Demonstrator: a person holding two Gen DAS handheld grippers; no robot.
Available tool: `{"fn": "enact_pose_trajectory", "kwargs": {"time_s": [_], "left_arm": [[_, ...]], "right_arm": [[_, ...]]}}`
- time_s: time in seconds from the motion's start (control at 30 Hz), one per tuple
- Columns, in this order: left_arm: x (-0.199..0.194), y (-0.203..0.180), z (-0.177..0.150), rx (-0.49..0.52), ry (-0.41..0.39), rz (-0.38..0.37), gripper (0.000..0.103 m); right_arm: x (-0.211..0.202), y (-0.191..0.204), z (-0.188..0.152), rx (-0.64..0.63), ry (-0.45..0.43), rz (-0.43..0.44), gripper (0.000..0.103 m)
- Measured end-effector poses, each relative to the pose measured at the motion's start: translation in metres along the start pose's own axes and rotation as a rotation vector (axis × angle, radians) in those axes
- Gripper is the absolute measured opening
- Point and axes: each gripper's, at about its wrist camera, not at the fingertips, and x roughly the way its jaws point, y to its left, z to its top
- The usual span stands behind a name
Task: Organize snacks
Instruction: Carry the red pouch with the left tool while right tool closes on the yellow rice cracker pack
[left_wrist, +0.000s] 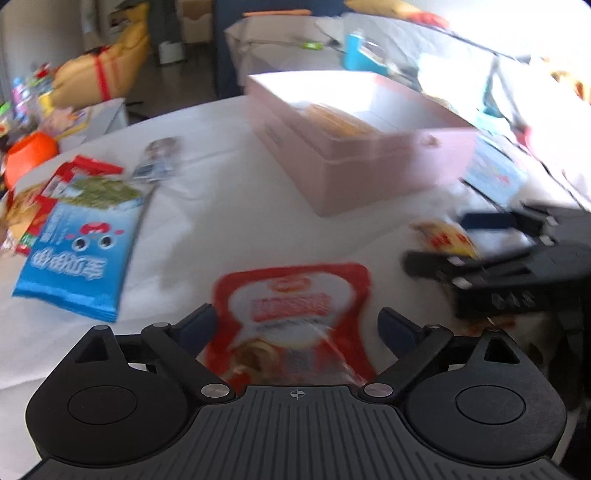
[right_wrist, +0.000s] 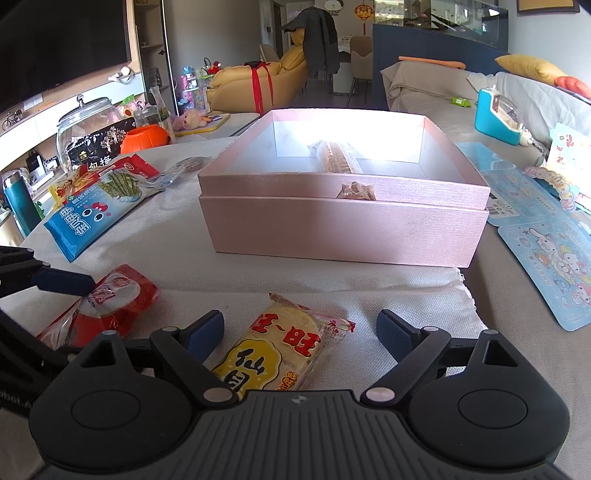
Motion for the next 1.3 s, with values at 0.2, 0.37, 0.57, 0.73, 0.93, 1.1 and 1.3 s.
{"fn": "enact_pose_trajectory", "kwargs": {"time_s": [0.2,0.37,0.57,0.73,0.93,1.1,1.3], "left_arm": [[-0.002,0.019,0.000,-0.045,-0.013,0.027,0.096],[-0.005,0.007,-0.003,-0.041,0.000,0.053,0.097],[-0.016,0.005,-0.013,-0.037,0.013,0.056,0.097],[-0.030,0.018,-0.022,-0.092,0.050,0.050,0.096],[-0.034,0.010,-0.029,-0.060,0.070,0.066,0.097],[-0.028,0.005,-0.029,-0.038,0.020,0.083,0.097],[-0.029,-0.001,-0.028,-0.042,-0.016,0.103,0.086]], "right_arm": [[0.000,0.000,0.000,0.000,0.000,0.000,0.090],[0.002,0.005,0.003,-0.023,0.015,0.003,0.096],[0.009,0.010,0.006,-0.064,0.048,0.003,0.103],[0.010,0.009,0.006,-0.065,0.046,0.006,0.103],[0.011,0.009,0.006,-0.063,0.045,0.006,0.103],[0.011,0.009,0.006,-0.063,0.046,0.006,0.103],[0.009,0.010,0.007,-0.076,0.072,0.010,0.103]]}}
